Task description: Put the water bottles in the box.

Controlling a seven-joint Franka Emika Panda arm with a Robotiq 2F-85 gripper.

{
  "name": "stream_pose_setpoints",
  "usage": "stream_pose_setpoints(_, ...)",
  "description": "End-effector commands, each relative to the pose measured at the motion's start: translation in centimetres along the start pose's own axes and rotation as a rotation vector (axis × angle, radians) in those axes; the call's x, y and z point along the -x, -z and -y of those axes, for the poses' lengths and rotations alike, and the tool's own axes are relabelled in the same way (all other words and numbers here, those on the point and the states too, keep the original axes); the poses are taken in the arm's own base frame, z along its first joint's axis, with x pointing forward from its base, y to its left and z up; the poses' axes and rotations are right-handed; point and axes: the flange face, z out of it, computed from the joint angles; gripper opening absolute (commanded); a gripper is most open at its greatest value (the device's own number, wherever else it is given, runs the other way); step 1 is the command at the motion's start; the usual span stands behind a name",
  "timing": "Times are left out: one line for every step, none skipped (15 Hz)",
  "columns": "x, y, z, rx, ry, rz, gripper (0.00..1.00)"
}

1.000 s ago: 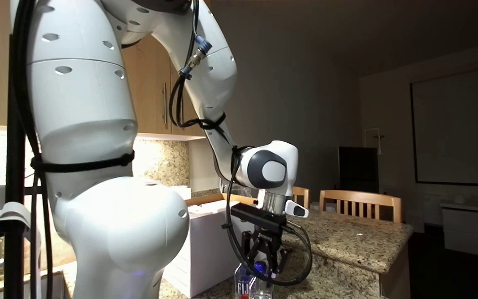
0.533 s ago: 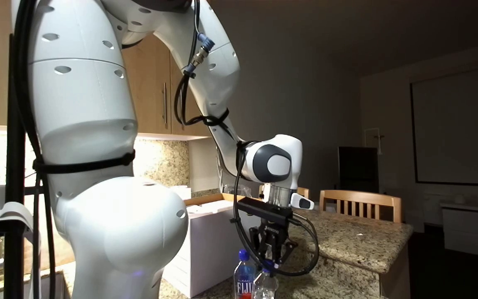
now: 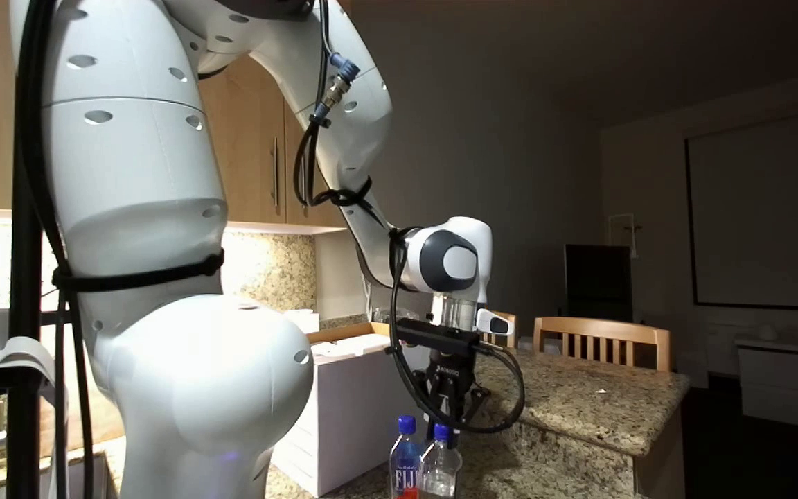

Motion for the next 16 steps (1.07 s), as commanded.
stream_pose_setpoints(0.2, 5.3, 0.9, 0.095, -0.100, -0.023, 0.16)
stream_pose_setpoints(0.2, 7.0, 1.0, 0.107, -0.136, -0.031, 0.16)
stream_pose_setpoints(0.3, 8.5, 1.1, 0.110, -0.162, -0.040, 0.16)
stream_pose_setpoints(0.4, 10.1, 1.3, 0.108, -0.182, -0.051, 0.16)
stream_pose_setpoints(0.5, 11.7, 1.7, 0.103, -0.196, -0.068, 0.16)
stream_pose_setpoints(0.7, 13.3, 2.2, 0.102, -0.201, -0.088, 0.16)
stream_pose_setpoints(0.6, 14.8, 2.4, 0.101, -0.205, -0.106, 0.16)
stream_pose_setpoints(0.6, 16.2, 3.1, 0.098, -0.203, -0.131, 0.15)
stream_pose_setpoints(0.6, 17.5, 3.7, 0.098, -0.200, -0.156, 0.15)
stream_pose_setpoints(0.3, 18.9, 4.5, 0.098, -0.189, -0.181, 0.15)
stream_pose_setpoints(0.1, 19.9, 5.4, 0.101, -0.178, -0.209, 0.15)
stream_pose_setpoints(-0.3, 21.0, 6.5, 0.107, -0.162, -0.239, 0.15)
stream_pose_setpoints(-0.5, 21.8, 7.4, 0.111, -0.147, -0.263, 0.15)
stream_pose_setpoints(-0.9, 22.6, 8.7, 0.114, -0.130, -0.288, 0.15)
stream_pose_setpoints(-1.1, 23.1, 9.9, 0.118, -0.115, -0.310, 0.15)
stream_pose_setpoints(-1.4, 23.6, 11.3, 0.121, -0.094, -0.326, 0.15)
